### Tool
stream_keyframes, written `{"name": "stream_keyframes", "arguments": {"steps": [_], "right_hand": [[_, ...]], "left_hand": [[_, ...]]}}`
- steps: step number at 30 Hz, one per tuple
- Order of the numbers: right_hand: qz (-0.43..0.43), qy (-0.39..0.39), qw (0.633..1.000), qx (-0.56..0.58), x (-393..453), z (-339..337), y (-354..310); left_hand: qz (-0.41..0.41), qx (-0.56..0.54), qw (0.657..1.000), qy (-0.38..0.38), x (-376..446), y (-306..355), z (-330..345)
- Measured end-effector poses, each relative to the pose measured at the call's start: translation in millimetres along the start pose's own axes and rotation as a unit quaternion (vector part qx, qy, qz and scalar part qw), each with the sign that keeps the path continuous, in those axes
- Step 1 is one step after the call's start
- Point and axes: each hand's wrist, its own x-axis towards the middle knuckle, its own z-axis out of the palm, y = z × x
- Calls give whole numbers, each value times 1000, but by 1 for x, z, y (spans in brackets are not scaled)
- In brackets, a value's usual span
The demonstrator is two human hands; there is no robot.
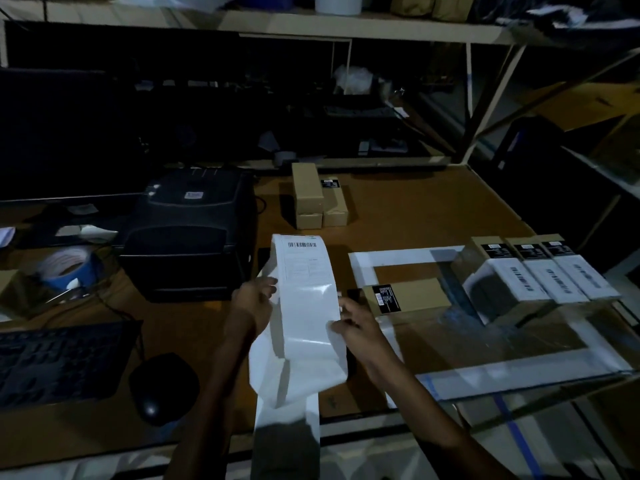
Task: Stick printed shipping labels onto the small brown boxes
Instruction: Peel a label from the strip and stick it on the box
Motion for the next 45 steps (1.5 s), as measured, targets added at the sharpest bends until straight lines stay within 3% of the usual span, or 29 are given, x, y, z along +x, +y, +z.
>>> {"name": "stream_keyframes", "arguments": {"steps": [3, 6, 9, 11, 14, 19, 25, 29, 32, 36, 39, 45], "right_hand": [[-15, -2, 1000, -22, 3, 3, 5], [-10, -56, 995, -80, 6, 3, 9], [22, -109, 986, -120, 7, 1, 11], [44, -124, 990, -39, 6, -2, 3], [71, -146, 972, 169, 13, -8, -20], [80, -106, 973, 189, 58, -3, -51], [7, -97, 980, 171, 91, 5, -105], [-123, -57, 974, 182, 95, 0, -138], [-152, -38, 977, 141, 92, 0, -137], [-13, -16, 1000, 19, 87, 5, -92], [88, -27, 996, 8, 76, 8, -48], [139, -46, 987, 70, 42, 9, 7]], "left_hand": [[56, -70, 995, 42, -13, 1, 4], [-1, -155, 988, 16, -27, 8, 6], [11, -155, 988, 13, -27, 2, 5], [37, -121, 992, -2, -29, 1, 2], [77, -55, 995, -44, -34, 1, 0], [133, -1, 983, -123, -35, -9, -2], [173, -27, 966, -190, -43, 13, -7], [213, -68, 955, -193, -47, 40, -13], [202, -64, 960, -183, -37, 37, -17], [104, 9, 984, -147, -17, 4, -12], [35, 3, 992, -121, -13, -18, -3], [28, -5, 999, -34, -18, -41, 8]]}}
